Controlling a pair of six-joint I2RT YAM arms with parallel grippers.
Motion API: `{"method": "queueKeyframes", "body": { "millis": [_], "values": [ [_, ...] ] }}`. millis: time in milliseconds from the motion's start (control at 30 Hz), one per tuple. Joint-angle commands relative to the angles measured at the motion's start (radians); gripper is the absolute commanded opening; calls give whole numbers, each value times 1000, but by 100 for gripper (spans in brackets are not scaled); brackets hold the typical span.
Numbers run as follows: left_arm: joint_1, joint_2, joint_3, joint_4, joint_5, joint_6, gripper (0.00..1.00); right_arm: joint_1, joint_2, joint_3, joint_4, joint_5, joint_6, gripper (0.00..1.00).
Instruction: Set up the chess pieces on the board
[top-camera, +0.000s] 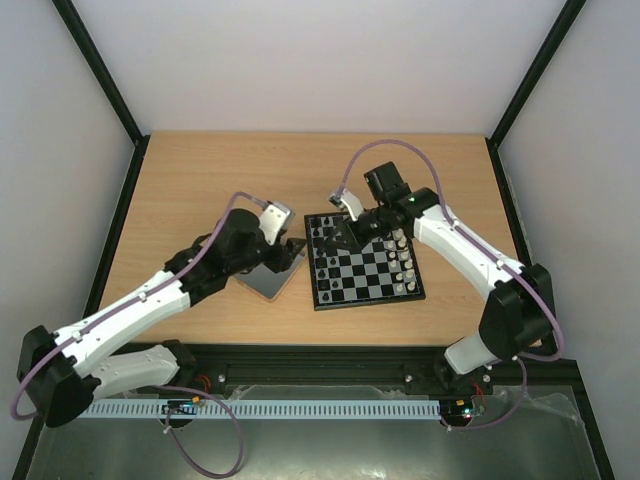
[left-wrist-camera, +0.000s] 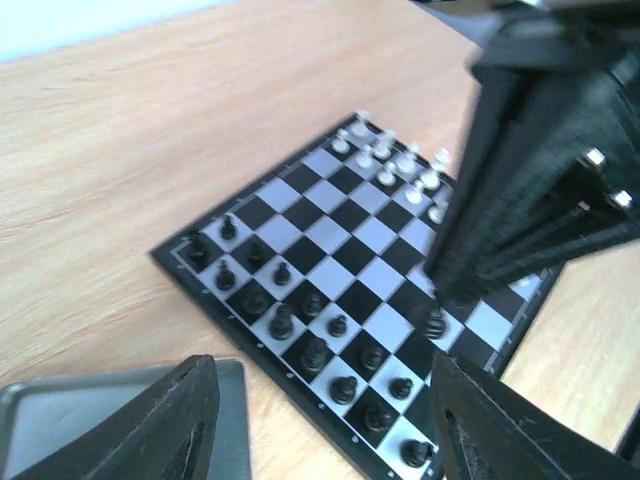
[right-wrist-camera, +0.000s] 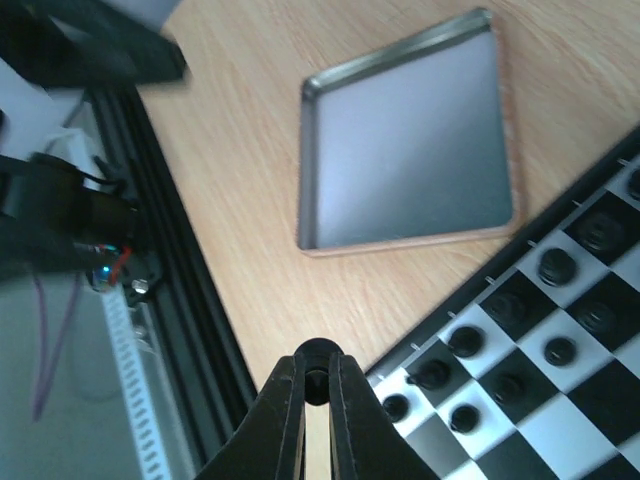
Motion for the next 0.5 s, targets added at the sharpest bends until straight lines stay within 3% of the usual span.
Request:
{"method": "queueKeyframes", "body": {
  "millis": [0,467],
  "values": [
    [61,-56,-29,46,-75,-34,60,5,-86,-93,27,154,-79,4],
    [169,-47,-26,46,-92,-87,60,15,-197,-414,178,324,-221,5]
  ]
}}
